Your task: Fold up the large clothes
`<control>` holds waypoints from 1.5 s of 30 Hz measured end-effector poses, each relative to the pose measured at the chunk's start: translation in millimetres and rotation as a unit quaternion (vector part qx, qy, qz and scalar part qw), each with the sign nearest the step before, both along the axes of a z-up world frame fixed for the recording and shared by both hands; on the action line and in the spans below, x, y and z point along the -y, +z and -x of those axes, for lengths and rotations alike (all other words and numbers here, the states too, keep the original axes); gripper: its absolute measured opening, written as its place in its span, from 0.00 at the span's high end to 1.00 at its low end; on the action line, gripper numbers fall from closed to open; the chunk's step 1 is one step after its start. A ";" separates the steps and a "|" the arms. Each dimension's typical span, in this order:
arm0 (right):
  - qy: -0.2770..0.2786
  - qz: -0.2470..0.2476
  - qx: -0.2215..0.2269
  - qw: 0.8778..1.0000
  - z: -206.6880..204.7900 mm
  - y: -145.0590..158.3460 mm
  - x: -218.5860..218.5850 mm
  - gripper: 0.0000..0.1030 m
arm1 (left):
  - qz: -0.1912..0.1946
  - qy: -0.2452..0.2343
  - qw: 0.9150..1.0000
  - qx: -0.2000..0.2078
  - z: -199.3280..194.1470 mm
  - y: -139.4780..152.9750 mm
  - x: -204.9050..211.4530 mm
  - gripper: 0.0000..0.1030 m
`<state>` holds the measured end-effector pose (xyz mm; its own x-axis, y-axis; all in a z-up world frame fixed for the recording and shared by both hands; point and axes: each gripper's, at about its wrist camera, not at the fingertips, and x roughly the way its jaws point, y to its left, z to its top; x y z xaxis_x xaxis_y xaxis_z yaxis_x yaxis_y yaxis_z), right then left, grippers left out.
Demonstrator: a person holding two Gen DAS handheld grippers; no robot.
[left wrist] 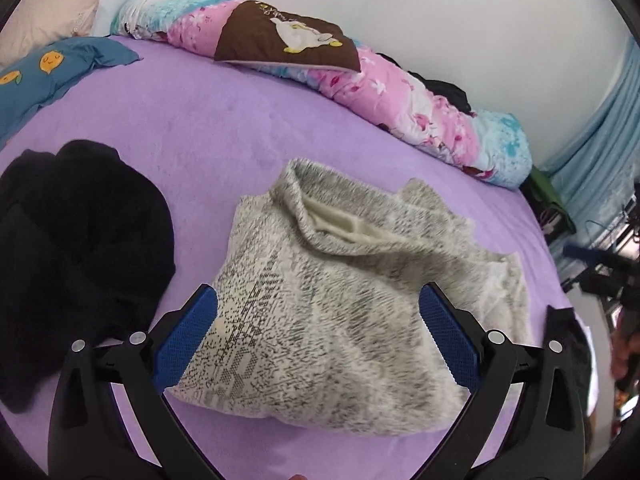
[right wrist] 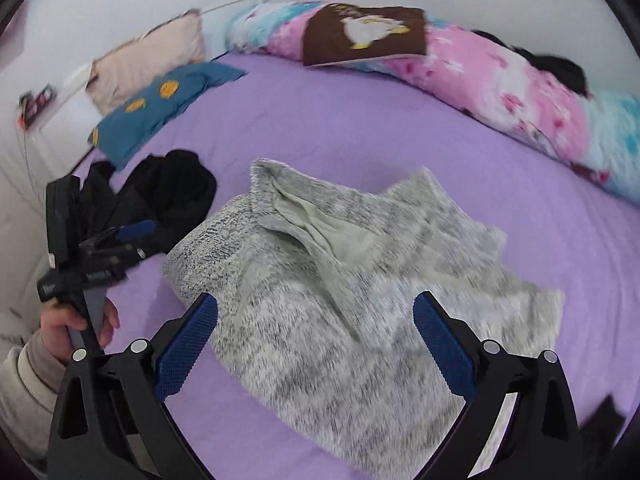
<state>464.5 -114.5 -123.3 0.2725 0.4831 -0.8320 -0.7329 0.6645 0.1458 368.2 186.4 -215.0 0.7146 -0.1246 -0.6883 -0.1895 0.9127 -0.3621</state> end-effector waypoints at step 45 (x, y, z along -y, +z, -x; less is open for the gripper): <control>0.197 0.284 0.033 0.938 -70.2 -89.5 -270.2 0.92 | -0.122 -0.112 0.984 -0.063 -19.7 -70.3 20.9 0.06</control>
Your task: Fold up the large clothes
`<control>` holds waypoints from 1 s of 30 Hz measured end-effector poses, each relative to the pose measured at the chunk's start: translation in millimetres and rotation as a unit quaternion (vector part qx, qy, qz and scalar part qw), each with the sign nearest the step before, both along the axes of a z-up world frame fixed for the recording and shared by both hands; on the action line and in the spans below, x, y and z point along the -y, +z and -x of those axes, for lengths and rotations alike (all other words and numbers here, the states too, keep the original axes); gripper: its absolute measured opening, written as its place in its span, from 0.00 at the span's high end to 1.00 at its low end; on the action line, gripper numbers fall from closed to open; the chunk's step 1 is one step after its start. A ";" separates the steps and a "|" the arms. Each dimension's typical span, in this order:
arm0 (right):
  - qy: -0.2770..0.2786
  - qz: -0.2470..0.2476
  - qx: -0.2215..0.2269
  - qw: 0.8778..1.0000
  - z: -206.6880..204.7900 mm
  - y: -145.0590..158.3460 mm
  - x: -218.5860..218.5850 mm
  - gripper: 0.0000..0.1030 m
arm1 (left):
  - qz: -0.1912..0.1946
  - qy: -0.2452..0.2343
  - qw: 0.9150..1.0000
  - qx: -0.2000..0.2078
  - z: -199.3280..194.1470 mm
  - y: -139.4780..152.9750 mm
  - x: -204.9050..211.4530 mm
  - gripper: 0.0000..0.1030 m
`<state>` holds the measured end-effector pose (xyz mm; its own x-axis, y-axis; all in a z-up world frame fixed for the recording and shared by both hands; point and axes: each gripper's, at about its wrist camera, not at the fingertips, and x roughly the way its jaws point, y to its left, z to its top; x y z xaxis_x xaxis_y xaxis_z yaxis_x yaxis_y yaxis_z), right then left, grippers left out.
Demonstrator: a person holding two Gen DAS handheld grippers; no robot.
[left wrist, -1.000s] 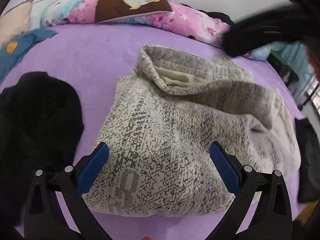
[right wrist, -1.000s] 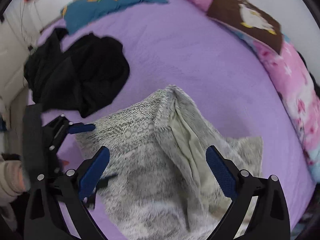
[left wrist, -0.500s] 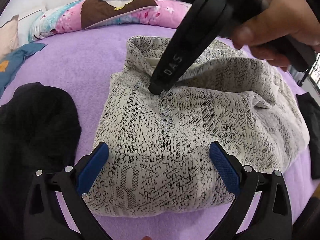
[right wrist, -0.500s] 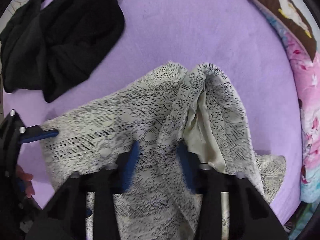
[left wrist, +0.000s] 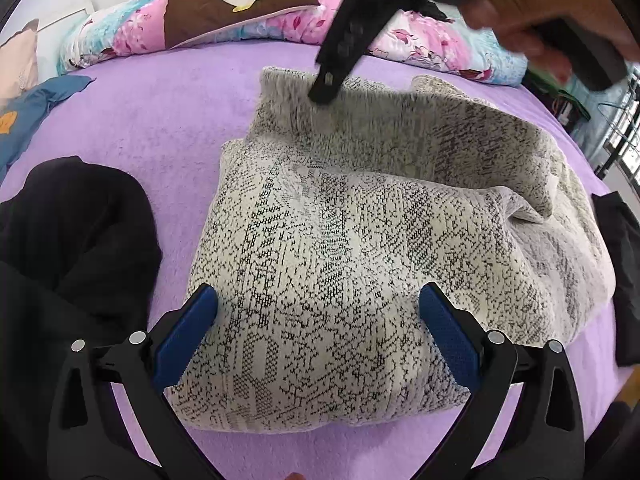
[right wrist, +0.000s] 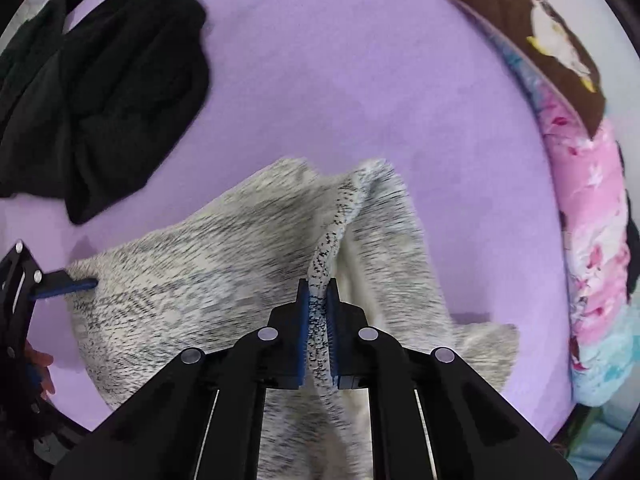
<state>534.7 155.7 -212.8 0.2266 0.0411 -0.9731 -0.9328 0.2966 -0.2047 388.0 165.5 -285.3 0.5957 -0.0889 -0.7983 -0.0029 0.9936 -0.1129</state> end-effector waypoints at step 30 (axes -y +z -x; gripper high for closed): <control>-0.010 -0.054 -0.038 0.998 -55.1 27.7 164.9 0.34 | -0.013 0.011 1.000 -0.022 -3.6 -1.5 -0.3 0.06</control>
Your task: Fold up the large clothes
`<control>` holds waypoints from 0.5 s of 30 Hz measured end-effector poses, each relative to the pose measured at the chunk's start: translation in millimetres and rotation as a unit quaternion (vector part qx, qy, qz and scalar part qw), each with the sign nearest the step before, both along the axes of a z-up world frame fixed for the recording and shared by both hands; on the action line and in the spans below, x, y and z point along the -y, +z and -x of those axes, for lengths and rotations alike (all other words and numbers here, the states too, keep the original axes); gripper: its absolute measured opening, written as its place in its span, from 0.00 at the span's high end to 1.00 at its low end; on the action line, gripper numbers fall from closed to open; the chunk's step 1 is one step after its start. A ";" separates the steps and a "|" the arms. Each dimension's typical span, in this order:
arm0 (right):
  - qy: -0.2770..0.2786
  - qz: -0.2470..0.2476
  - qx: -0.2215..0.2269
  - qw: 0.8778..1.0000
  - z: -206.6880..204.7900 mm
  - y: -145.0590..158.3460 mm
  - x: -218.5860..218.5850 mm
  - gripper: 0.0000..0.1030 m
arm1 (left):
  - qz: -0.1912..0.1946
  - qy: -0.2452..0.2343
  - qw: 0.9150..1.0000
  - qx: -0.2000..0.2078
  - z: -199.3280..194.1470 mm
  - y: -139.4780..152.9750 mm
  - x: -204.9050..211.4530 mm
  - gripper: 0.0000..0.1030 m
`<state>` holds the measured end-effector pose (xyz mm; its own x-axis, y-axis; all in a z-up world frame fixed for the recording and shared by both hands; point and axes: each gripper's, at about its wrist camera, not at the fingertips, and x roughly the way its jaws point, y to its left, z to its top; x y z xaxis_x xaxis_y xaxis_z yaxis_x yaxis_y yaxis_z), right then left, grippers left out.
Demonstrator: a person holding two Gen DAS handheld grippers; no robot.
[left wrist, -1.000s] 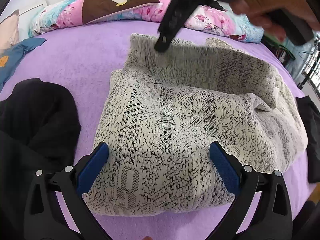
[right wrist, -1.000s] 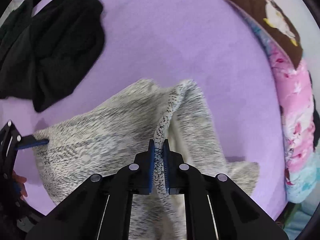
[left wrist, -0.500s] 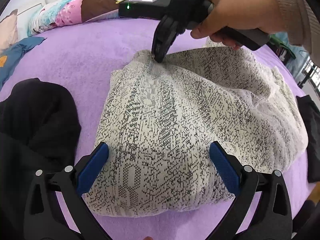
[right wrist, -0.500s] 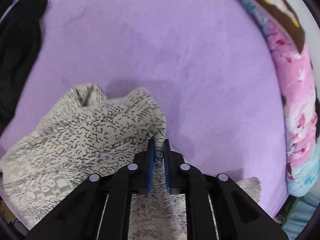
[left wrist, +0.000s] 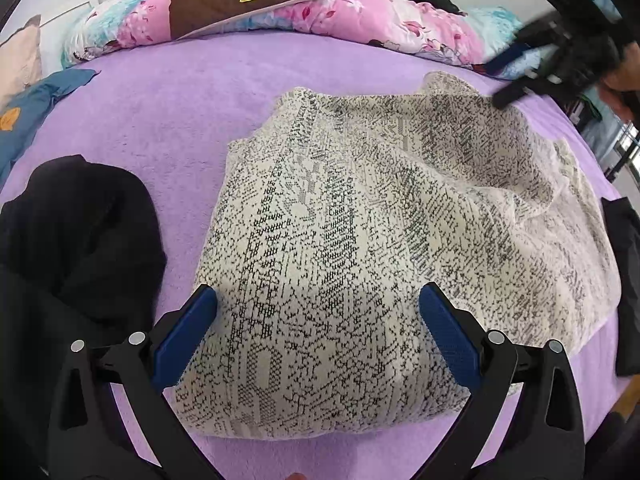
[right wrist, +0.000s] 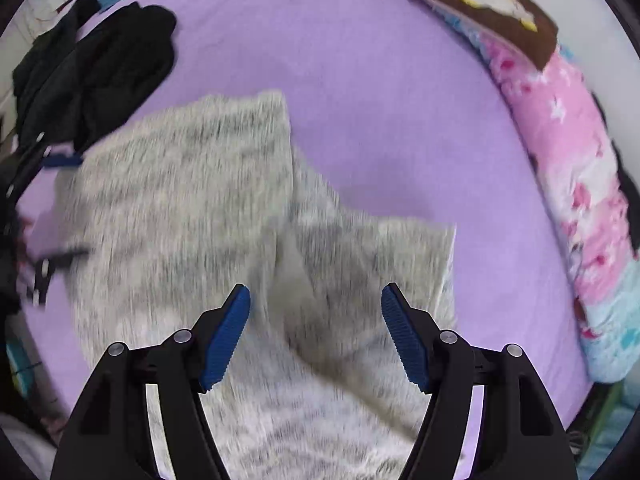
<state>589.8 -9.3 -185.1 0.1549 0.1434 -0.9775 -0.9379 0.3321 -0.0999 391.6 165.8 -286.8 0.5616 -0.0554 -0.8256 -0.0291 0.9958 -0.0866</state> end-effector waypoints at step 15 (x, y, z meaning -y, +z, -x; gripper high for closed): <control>-0.016 -0.019 -0.081 0.996 -10.1 -22.3 44.6 0.80 | -0.016 0.000 1.000 -0.001 -3.2 -2.9 -0.2 0.06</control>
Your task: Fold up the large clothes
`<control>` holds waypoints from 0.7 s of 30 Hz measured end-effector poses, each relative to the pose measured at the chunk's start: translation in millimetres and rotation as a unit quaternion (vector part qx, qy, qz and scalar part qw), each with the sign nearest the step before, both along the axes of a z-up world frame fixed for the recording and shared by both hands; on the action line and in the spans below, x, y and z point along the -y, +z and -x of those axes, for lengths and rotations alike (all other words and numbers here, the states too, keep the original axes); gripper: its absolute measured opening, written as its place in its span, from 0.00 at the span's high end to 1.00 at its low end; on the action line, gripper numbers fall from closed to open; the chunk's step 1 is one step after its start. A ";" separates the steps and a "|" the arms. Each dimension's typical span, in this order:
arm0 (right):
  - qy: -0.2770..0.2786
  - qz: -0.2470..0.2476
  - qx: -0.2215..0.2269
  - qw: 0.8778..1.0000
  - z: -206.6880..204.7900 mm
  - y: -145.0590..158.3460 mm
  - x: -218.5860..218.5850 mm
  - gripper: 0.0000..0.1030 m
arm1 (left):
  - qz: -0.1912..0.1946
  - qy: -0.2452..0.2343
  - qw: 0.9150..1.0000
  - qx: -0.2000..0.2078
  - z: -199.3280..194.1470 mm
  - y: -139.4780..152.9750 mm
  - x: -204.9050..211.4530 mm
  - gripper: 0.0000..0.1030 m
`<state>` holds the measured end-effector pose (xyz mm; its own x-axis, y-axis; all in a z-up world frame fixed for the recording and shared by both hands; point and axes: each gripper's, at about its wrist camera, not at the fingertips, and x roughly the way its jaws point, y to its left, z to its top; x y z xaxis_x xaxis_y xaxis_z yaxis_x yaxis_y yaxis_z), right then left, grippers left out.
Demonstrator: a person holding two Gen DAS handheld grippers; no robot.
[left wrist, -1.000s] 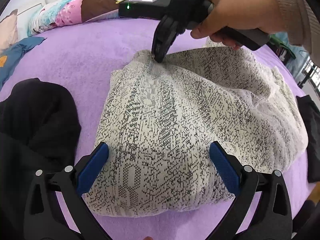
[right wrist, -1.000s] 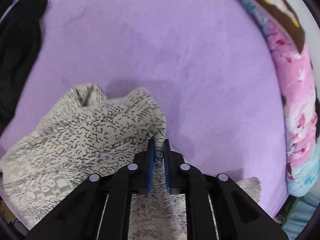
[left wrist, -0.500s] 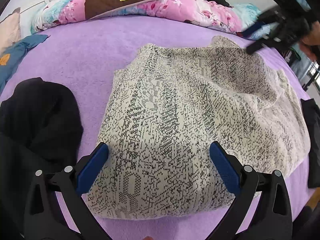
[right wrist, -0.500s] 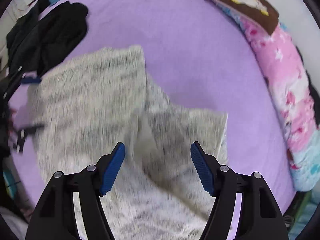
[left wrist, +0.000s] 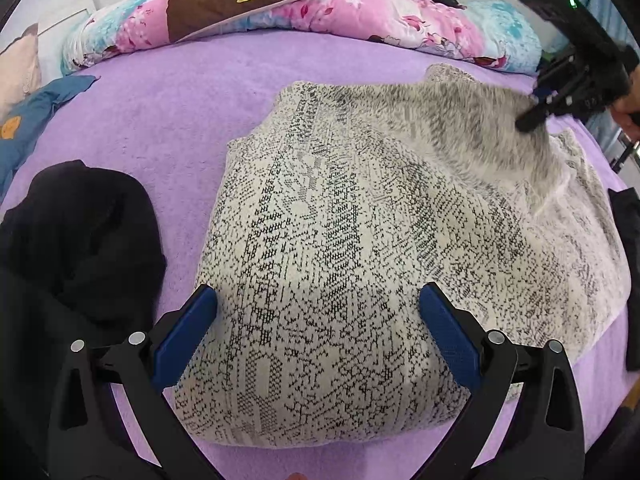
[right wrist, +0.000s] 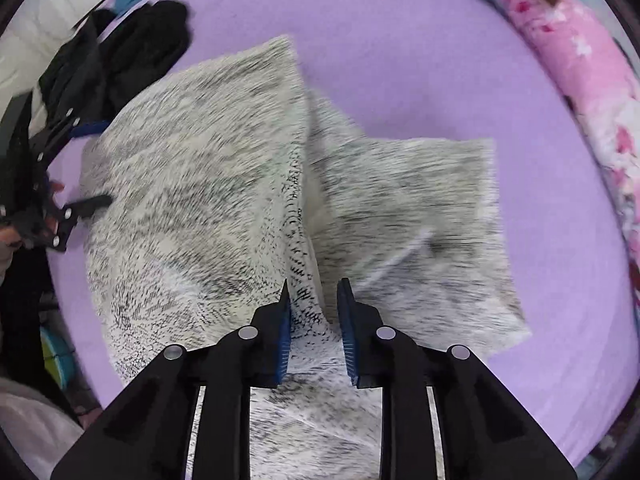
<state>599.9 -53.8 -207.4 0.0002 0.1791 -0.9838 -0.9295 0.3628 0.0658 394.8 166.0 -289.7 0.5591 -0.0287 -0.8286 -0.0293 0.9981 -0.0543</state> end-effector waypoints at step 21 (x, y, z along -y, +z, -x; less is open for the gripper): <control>-0.066 0.027 0.035 0.997 -23.7 -31.0 -5.3 0.42 | -0.018 0.013 1.000 -0.011 -6.5 -4.6 5.0 0.06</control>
<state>623.6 -48.5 -238.4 0.0899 0.1195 -0.9888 -0.8752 0.4833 -0.0212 401.3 161.0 -294.3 0.5411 0.0155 -0.8408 -0.0564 0.9982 -0.0180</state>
